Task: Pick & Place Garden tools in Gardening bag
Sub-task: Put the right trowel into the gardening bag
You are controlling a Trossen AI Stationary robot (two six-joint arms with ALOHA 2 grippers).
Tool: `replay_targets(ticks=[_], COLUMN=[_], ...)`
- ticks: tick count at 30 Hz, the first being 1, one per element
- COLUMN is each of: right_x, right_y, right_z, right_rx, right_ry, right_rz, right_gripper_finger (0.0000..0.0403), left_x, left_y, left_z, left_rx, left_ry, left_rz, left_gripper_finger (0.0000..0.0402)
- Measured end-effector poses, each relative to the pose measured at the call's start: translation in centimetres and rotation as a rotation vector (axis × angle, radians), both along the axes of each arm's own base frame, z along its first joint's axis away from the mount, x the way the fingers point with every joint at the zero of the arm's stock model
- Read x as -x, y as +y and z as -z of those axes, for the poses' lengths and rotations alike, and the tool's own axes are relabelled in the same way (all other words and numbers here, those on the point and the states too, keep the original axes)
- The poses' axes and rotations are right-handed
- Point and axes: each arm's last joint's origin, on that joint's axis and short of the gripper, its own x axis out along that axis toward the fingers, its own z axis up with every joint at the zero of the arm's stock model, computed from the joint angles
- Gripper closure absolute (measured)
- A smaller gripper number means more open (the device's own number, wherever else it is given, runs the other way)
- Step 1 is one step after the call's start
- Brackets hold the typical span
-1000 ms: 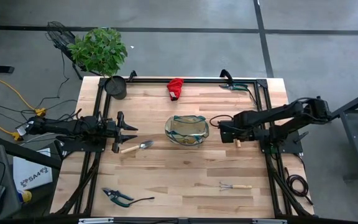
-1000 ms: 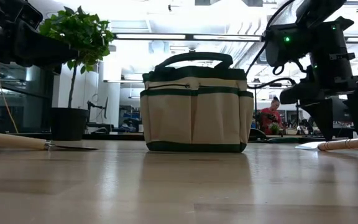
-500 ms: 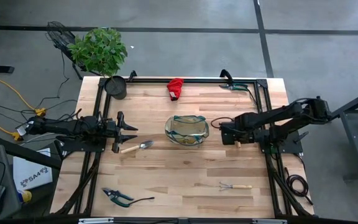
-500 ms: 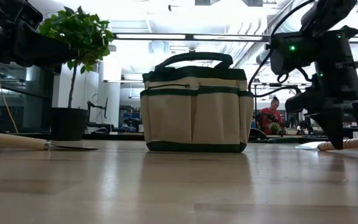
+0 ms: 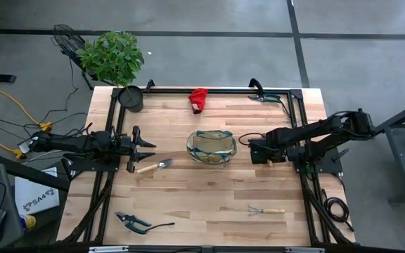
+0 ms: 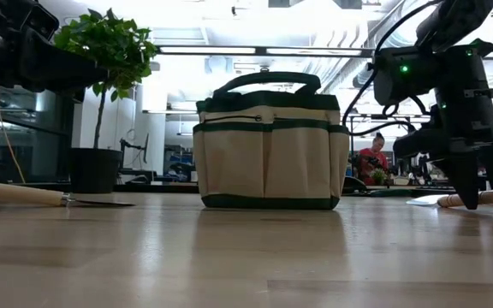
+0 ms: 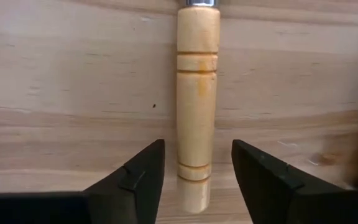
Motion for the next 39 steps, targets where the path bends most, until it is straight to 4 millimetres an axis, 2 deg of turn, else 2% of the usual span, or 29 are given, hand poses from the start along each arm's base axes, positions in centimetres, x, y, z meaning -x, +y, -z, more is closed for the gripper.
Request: replay_targets(ticks=[21,30,35,39], right_x=[0.0,0.0,-0.1,-0.2], right_y=[0.0,0.1,0.6,1.2], right_z=[0.0,-0.1,-1.1,-2.8], right_rx=[0.0,-0.049,-0.071,-0.074], right_ry=[0.0,-0.006,0.035,0.103], right_rz=[-0.007,-0.066,-0.123,-0.174], right_gripper_finger=[0.0326,0.0333,0.0341,0.0342], left_x=[0.0,0.0,0.0,0.0], left_y=[0.0,0.0,0.0,0.0], left_z=[0.0,0.0,0.0,0.0], left_rx=[0.0,0.0,0.0,0.0], left_ry=[0.0,0.0,0.0,0.0], left_rz=[0.0,0.0,0.0,0.0], left_gripper_finger=[0.0268,0.0268,0.0268,0.0268])
